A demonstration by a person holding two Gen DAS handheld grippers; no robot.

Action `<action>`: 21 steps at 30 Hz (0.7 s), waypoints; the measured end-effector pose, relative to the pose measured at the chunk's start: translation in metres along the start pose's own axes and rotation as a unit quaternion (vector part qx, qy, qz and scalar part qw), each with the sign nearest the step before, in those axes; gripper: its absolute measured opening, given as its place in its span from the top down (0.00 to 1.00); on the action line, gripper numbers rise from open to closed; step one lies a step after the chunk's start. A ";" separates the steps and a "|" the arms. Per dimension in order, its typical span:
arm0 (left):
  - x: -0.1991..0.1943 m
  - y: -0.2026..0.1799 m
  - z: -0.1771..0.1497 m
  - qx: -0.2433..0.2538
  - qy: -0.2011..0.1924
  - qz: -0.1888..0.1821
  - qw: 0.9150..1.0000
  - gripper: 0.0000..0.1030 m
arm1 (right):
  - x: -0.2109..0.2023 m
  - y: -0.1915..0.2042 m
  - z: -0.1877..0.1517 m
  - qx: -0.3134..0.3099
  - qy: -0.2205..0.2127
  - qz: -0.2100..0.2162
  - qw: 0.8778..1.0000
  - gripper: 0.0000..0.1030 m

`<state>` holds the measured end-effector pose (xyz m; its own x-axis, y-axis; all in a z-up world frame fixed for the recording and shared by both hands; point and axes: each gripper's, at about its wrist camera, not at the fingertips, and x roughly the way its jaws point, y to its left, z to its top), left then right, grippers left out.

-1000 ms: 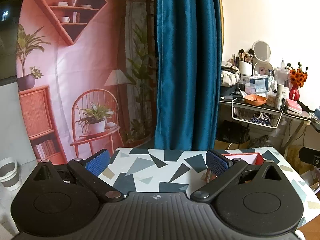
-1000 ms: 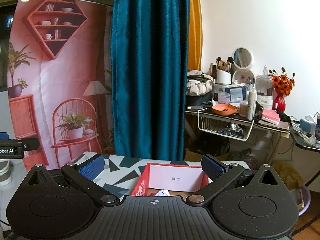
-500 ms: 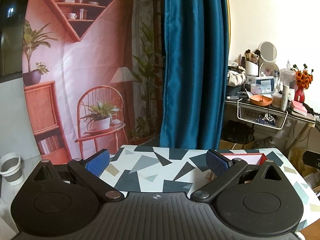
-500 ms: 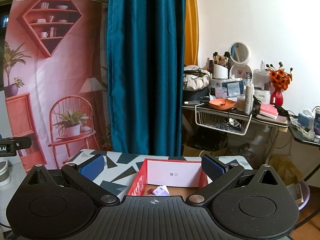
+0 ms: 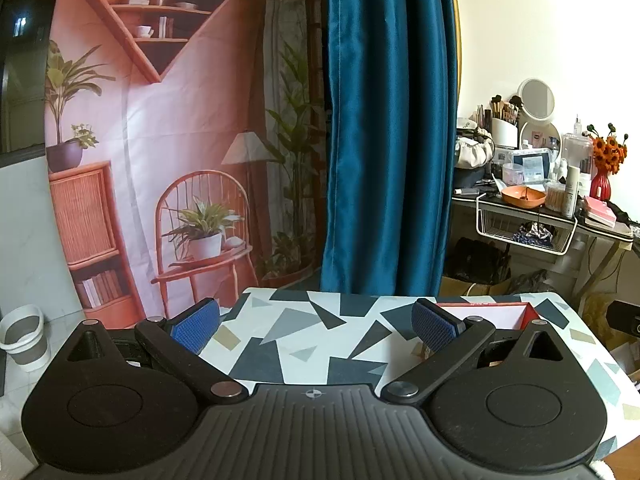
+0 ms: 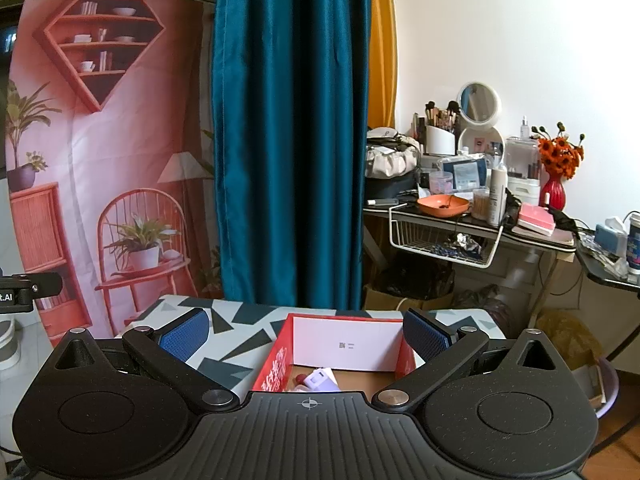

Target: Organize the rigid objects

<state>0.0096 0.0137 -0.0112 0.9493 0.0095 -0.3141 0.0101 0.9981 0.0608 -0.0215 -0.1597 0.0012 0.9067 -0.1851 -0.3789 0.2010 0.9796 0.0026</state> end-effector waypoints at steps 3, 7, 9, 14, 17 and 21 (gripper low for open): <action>0.000 0.000 0.000 0.000 0.001 0.000 1.000 0.00 | 0.000 0.000 -0.001 0.001 0.001 -0.001 1.000 0.00; 0.000 0.000 -0.001 0.002 0.004 0.001 1.000 0.00 | 0.000 -0.001 -0.004 0.001 0.004 -0.002 1.000 0.00; 0.000 0.000 -0.001 0.002 0.005 0.001 1.000 0.00 | 0.000 -0.001 -0.005 0.001 0.005 -0.003 1.000 0.00; 0.001 0.000 -0.001 0.004 0.007 0.001 1.000 0.00 | 0.001 -0.001 -0.005 0.001 0.008 -0.003 1.000 0.00; 0.001 0.000 -0.001 0.005 0.008 0.000 1.000 0.00 | 0.001 0.000 -0.006 0.000 0.009 -0.004 1.000 0.00; 0.001 0.000 -0.001 0.007 0.010 0.000 1.000 0.00 | 0.002 -0.001 -0.007 0.000 0.012 -0.005 1.000 0.00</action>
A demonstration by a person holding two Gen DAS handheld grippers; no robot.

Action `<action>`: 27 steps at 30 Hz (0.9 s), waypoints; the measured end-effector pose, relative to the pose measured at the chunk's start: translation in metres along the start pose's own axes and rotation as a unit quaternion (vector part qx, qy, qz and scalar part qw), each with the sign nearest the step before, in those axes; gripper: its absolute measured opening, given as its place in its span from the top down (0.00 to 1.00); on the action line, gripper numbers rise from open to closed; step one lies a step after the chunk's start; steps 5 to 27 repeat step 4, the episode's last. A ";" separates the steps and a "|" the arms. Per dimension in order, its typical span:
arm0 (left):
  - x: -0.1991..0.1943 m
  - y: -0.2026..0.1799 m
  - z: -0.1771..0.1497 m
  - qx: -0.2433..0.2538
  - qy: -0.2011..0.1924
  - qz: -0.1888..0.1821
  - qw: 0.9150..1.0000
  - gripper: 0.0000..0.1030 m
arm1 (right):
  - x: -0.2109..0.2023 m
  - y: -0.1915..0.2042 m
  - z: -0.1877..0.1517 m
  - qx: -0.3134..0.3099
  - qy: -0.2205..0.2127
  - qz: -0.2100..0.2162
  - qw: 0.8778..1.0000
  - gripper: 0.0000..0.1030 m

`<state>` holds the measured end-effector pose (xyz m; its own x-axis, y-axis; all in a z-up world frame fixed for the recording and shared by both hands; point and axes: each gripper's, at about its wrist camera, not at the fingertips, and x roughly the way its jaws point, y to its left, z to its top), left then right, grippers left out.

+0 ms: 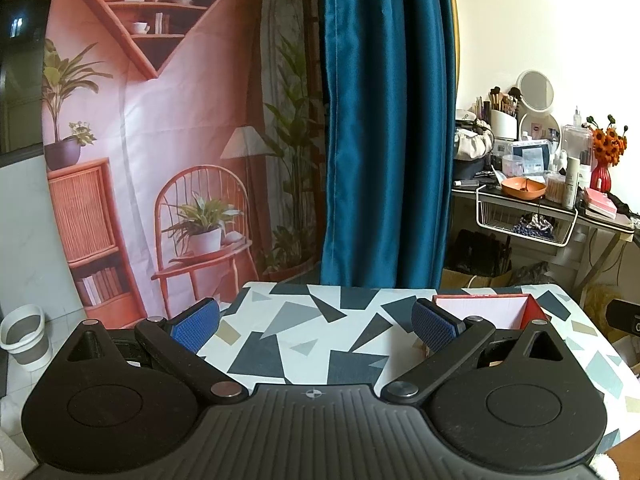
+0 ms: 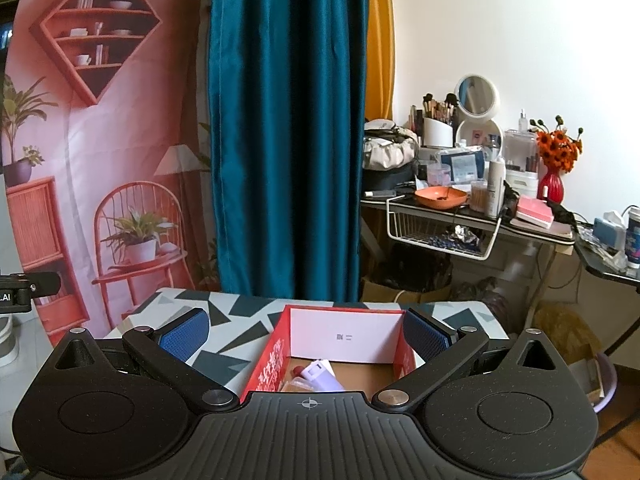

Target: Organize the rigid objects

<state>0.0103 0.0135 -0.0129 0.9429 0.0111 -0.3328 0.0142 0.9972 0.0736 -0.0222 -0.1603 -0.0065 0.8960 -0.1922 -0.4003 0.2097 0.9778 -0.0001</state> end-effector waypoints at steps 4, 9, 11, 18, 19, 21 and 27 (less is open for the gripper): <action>0.002 0.001 0.000 0.000 0.002 0.000 1.000 0.00 | 0.001 0.001 0.000 0.000 0.003 -0.001 1.000 0.00; 0.002 0.001 0.000 0.000 0.002 0.000 1.000 0.00 | 0.001 0.001 0.000 0.000 0.003 -0.001 1.000 0.00; 0.002 0.001 0.000 0.000 0.002 0.000 1.000 0.00 | 0.001 0.001 0.000 0.000 0.003 -0.001 1.000 0.00; 0.002 0.001 0.000 0.000 0.002 0.000 1.000 0.00 | 0.001 0.001 0.000 0.000 0.003 -0.001 1.000 0.00; 0.002 0.001 0.000 0.000 0.002 0.000 1.000 0.00 | 0.001 0.001 0.000 0.000 0.003 -0.001 1.000 0.00; 0.002 0.001 0.000 0.000 0.002 0.000 1.000 0.00 | 0.001 0.001 0.000 0.000 0.003 -0.001 1.000 0.00; 0.002 0.001 0.000 0.000 0.002 0.000 1.000 0.00 | 0.001 0.001 0.000 0.000 0.003 -0.001 1.000 0.00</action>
